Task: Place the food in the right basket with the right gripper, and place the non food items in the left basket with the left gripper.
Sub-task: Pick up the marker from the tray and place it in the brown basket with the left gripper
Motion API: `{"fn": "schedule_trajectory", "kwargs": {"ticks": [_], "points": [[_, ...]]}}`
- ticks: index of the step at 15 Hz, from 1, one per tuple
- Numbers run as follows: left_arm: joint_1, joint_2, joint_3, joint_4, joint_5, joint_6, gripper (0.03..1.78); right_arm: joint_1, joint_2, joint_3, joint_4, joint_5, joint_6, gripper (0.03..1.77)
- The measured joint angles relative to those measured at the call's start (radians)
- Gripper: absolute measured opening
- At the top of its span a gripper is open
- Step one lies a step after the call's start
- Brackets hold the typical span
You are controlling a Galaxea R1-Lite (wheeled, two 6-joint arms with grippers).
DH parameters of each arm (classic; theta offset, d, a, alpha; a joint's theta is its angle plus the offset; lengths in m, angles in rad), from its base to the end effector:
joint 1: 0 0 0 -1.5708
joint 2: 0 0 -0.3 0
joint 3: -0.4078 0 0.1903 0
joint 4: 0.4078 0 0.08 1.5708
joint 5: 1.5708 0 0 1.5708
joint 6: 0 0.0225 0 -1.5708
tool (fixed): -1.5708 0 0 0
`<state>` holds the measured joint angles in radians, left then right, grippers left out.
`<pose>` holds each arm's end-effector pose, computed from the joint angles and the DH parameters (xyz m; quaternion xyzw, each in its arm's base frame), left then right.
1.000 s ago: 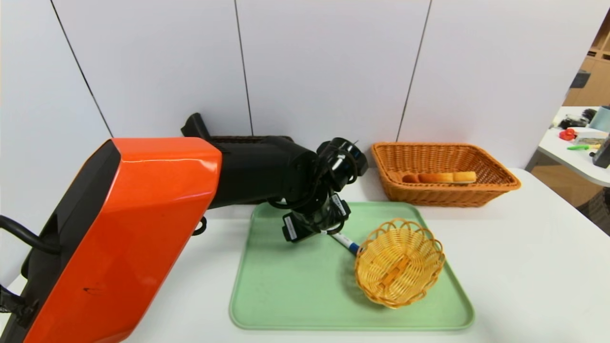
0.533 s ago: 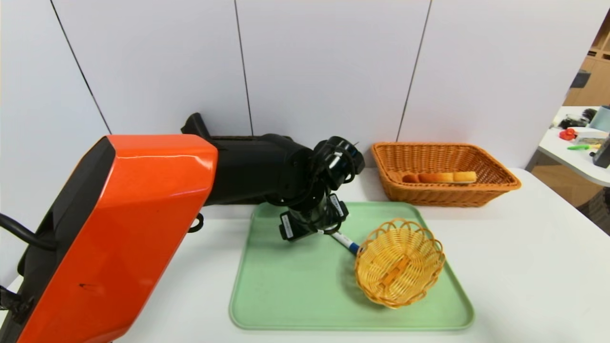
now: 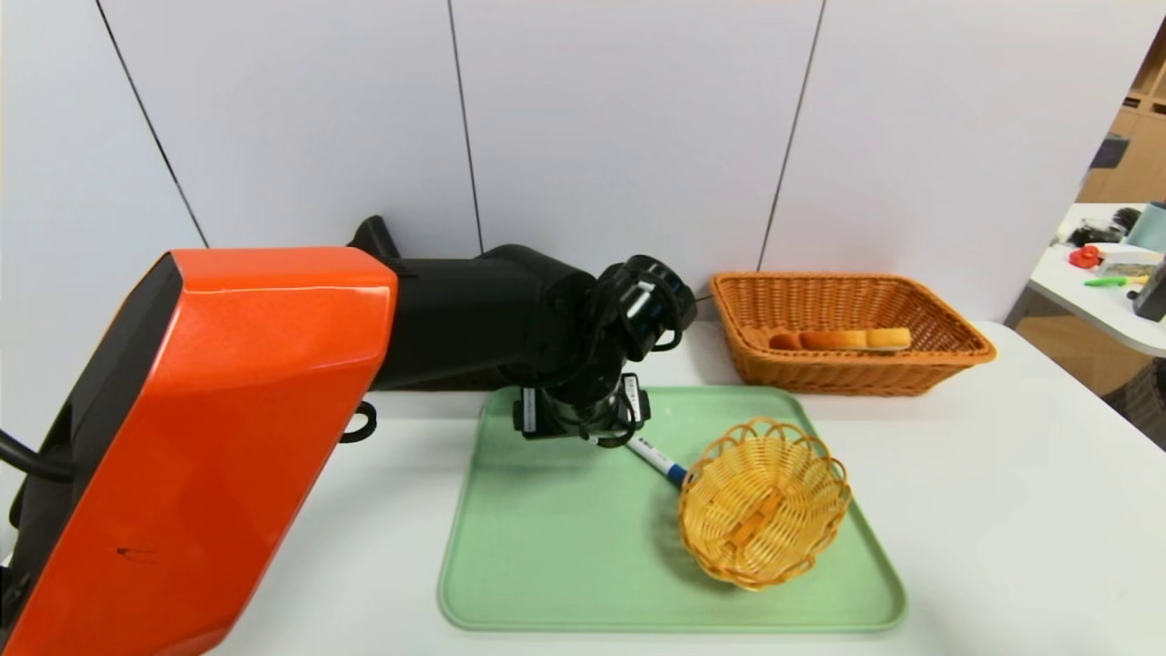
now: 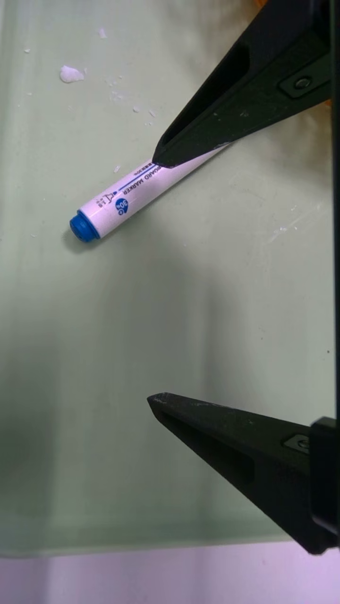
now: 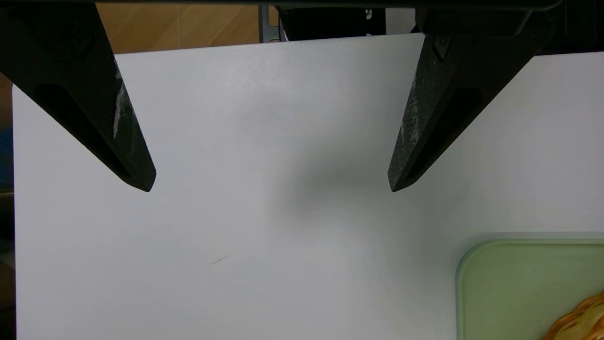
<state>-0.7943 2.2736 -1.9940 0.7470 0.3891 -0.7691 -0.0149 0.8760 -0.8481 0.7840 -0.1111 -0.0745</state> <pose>0.3108 -0.3042 0.1670 -0.0662 0.4436 -0.0096 0.8937 0.0551 -0.0033 0.2268 -0.0531 0.3963 -0.0431 0.9156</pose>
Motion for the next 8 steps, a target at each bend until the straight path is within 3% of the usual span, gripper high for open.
{"fn": "schedule_trajectory", "kwargs": {"ticks": [8], "points": [[-0.007, 0.02, 0.0, -0.081, 0.011, 0.019, 1.69, 0.01, 0.032, -0.02, -0.018, 0.001, 0.0, 1.7]]}}
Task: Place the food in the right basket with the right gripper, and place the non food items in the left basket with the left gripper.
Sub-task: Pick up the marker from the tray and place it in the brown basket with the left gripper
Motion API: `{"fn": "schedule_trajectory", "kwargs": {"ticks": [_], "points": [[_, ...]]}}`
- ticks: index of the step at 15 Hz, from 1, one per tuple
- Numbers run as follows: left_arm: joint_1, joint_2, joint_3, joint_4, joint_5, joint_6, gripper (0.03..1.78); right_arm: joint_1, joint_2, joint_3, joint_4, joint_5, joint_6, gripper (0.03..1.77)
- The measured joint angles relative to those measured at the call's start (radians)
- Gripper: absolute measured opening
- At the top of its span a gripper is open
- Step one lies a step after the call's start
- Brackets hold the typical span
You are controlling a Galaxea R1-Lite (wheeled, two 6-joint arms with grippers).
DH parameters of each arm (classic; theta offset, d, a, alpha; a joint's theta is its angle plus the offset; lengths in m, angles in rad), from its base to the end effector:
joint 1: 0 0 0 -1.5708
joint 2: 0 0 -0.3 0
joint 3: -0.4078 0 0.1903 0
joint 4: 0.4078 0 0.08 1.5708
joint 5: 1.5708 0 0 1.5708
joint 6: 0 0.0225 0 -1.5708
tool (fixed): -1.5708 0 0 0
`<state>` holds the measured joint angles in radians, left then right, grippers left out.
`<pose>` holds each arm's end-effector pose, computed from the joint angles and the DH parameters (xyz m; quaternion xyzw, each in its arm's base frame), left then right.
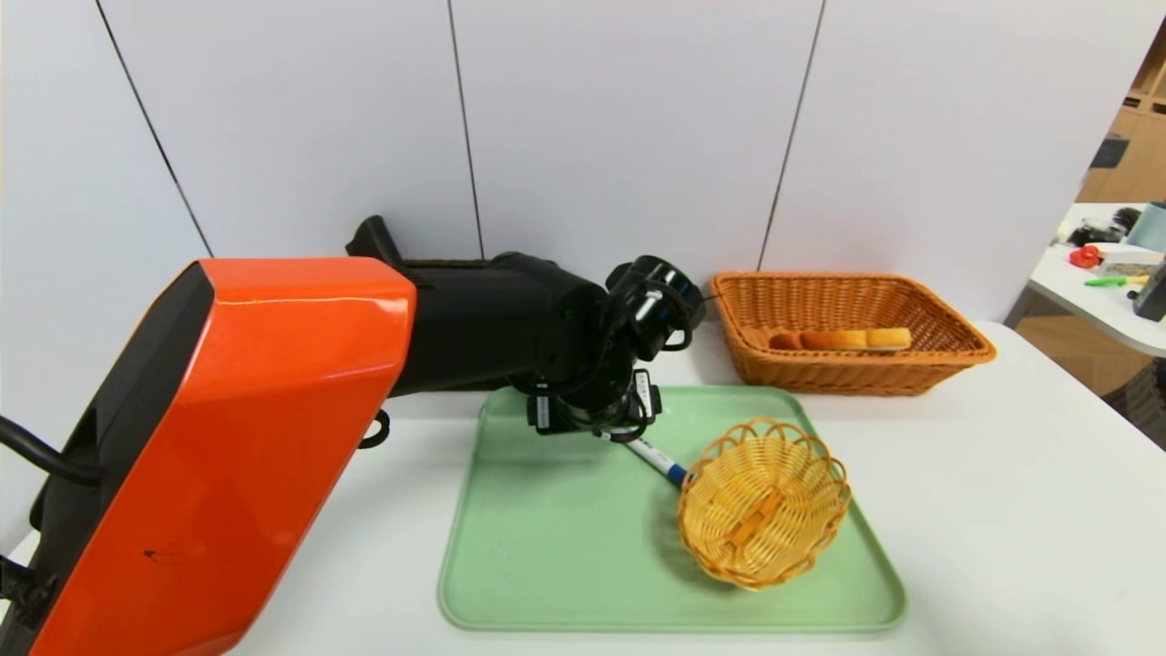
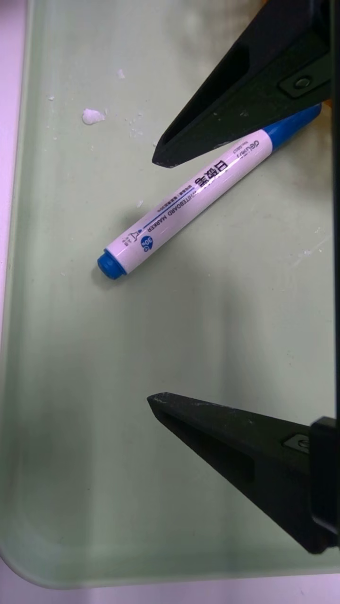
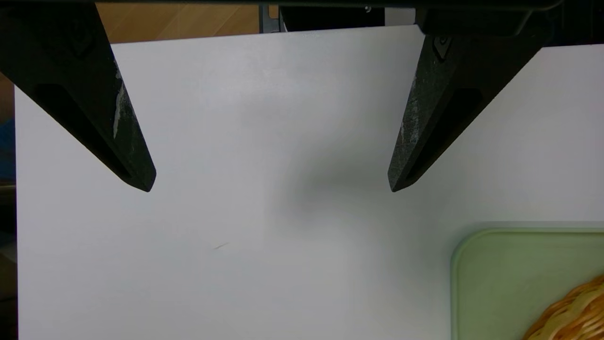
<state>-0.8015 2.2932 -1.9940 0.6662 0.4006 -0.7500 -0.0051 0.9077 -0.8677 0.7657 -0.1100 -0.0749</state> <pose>0.3158 -0.3135 0.1629 -0.0737 0.4208 -0.0239 0.9038 0.0638 -0.0028 0.2310 -0.0549 0.3932 -0.0382 0.9170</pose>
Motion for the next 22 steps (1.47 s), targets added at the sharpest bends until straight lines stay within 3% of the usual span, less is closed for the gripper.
{"fn": "schedule_trajectory", "kwargs": {"ticks": [16, 19, 22], "points": [[-0.021, -0.002, 0.0, 0.096, 0.014, 0.115, 1.69, 0.021, 0.059, -0.036, -0.011, 0.0, 0.004, 1.7], [-0.021, -0.014, 0.0, 0.052, 0.007, 0.058, 1.69, 0.029, 0.062, -0.034, -0.011, 0.0, 0.005, 1.7], [-0.021, -0.018, 0.0, 0.063, -0.002, -0.091, 1.69, 0.031, 0.061, -0.029, -0.011, 0.0, 0.009, 1.7]]}}
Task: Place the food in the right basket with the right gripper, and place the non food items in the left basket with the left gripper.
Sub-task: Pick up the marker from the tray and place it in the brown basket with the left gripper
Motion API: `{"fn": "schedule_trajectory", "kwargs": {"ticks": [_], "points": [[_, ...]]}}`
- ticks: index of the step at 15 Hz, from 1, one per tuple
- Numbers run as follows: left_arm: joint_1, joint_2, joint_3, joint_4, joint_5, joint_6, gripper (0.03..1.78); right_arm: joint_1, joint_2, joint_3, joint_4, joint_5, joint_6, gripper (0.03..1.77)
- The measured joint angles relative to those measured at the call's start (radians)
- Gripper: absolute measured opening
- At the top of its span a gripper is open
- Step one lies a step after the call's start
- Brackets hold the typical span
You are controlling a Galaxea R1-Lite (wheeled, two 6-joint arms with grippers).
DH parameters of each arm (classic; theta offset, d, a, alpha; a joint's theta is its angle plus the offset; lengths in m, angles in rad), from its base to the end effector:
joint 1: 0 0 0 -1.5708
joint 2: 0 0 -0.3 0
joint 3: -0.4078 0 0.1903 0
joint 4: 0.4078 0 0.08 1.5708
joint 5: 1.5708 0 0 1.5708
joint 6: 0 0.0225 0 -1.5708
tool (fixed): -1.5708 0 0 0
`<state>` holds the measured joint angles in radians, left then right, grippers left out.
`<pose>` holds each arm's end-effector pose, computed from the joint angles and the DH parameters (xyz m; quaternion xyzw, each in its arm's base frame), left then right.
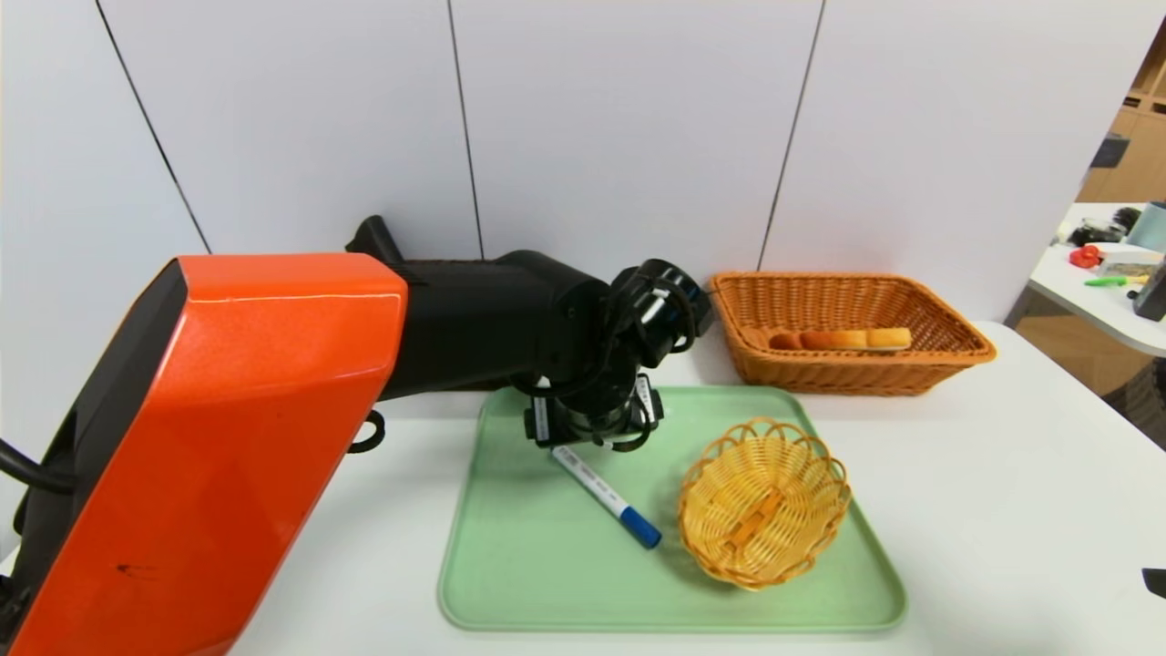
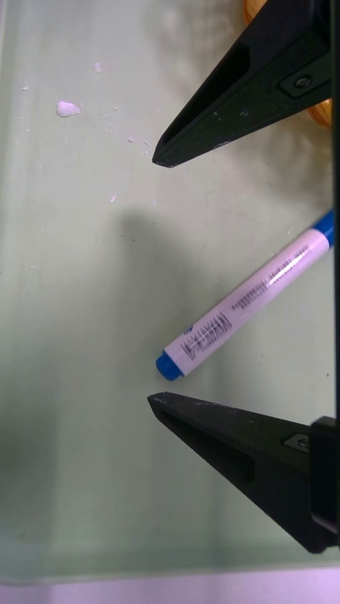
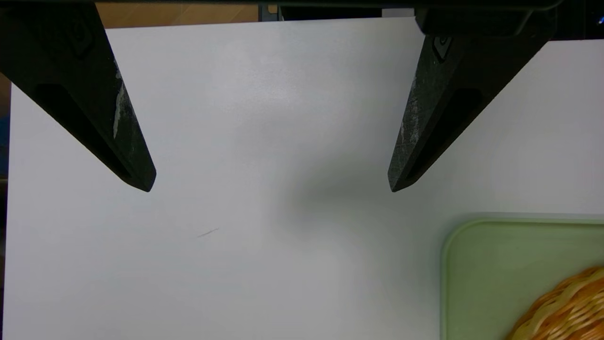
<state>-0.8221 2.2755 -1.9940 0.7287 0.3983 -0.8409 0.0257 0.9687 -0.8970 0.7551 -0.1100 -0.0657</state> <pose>0.3036 -0.3140 0.1672 -0.0961 0.4372 -0.0062 0.8942 0.0791 -0.0004 0.2347 -0.0573 0.4019 -0.0254 0.9136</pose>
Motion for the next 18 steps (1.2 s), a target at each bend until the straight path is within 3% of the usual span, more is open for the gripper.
{"fn": "schedule_trajectory", "kwargs": {"ticks": [2, 5, 9, 12, 18], "points": [[0.001, -0.009, 0.0, 0.06, -0.04, -0.124, 1.69, 0.0, -0.002, 0.007, 0.0, 0.0, 0.002, 1.7], [0.021, -0.044, 0.001, 0.188, -0.174, -0.271, 1.69, 0.0, -0.005, 0.023, 0.0, 0.002, 0.012, 1.7], [0.052, -0.08, 0.001, 0.256, -0.2, -0.356, 1.69, 0.0, -0.021, 0.043, 0.0, 0.001, 0.017, 1.7], [0.056, -0.096, 0.001, 0.286, -0.271, -0.45, 1.69, 0.0, -0.029, 0.055, 0.0, 0.002, 0.023, 1.7], [0.022, -0.089, 0.001, 0.266, -0.28, -0.491, 1.69, 0.0, -0.047, 0.077, 0.0, 0.002, 0.025, 1.7]]}}
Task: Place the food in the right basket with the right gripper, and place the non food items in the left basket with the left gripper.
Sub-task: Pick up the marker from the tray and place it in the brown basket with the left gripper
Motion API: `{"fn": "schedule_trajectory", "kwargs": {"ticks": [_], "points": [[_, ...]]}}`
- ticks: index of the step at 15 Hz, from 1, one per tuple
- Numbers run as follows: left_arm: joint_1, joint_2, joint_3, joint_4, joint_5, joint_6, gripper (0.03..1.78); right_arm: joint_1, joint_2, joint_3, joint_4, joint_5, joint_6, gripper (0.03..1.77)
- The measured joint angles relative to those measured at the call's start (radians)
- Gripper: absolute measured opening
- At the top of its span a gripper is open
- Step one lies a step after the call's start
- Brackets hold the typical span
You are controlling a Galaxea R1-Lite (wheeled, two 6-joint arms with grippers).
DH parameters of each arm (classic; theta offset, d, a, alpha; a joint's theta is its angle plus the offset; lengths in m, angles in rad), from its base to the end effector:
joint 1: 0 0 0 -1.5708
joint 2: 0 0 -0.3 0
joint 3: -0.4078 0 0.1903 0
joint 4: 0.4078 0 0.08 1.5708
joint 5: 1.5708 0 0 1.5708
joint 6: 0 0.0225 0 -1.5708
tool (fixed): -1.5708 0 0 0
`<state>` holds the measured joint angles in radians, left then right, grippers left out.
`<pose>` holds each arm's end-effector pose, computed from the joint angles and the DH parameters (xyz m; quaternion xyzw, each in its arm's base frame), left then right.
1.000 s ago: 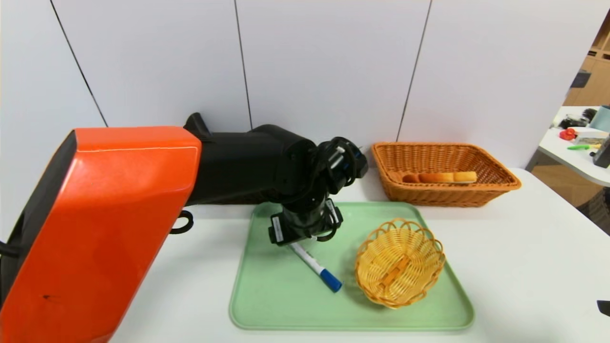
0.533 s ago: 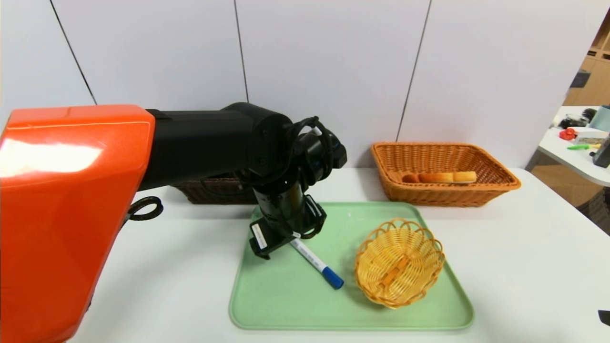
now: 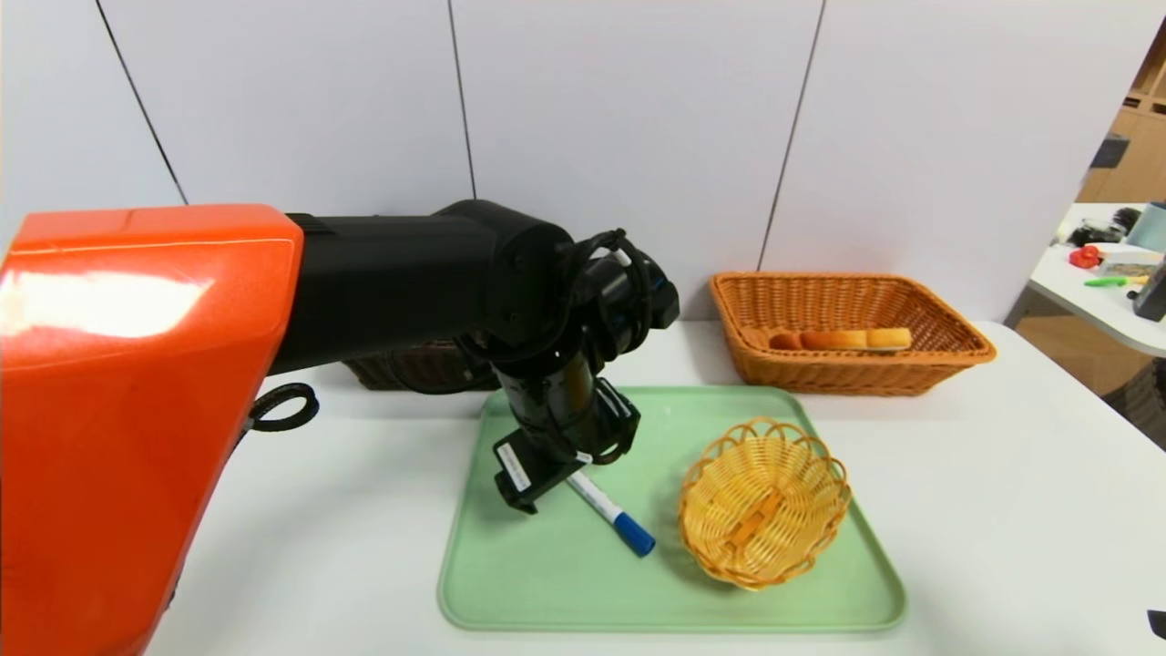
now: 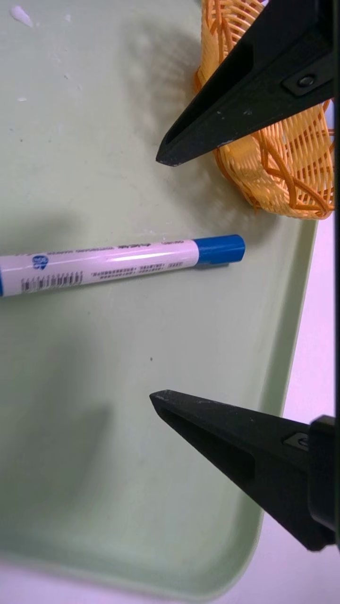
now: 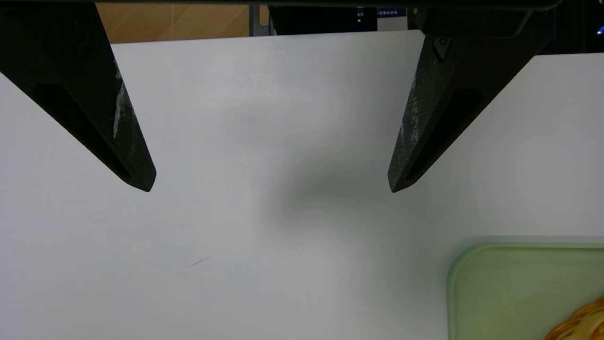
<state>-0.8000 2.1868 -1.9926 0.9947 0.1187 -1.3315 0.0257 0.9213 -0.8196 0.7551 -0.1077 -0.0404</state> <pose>0.2788 -0.2833 0.1902 -0.2870 0.5658 0.0924 0.7675 0.0671 -0.0007 0.2189 -0.0460 0.4152 -0.0289 0.9081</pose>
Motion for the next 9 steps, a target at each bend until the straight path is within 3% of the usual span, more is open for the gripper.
{"fn": "schedule_trajectory", "kwargs": {"ticks": [3, 6, 9], "points": [[-0.01, 0.017, 0.0, -0.014, -0.008, -0.037, 1.69, -0.003, -0.006, 0.006, -0.002, -0.001, 0.001, 1.7], [-0.01, 0.035, 0.0, -0.011, -0.064, -0.059, 1.69, -0.002, -0.005, 0.01, -0.002, 0.001, 0.003, 1.7], [-0.01, 0.049, 0.0, -0.008, -0.067, -0.058, 1.69, -0.002, -0.001, 0.011, -0.002, 0.001, 0.003, 1.7]]}}
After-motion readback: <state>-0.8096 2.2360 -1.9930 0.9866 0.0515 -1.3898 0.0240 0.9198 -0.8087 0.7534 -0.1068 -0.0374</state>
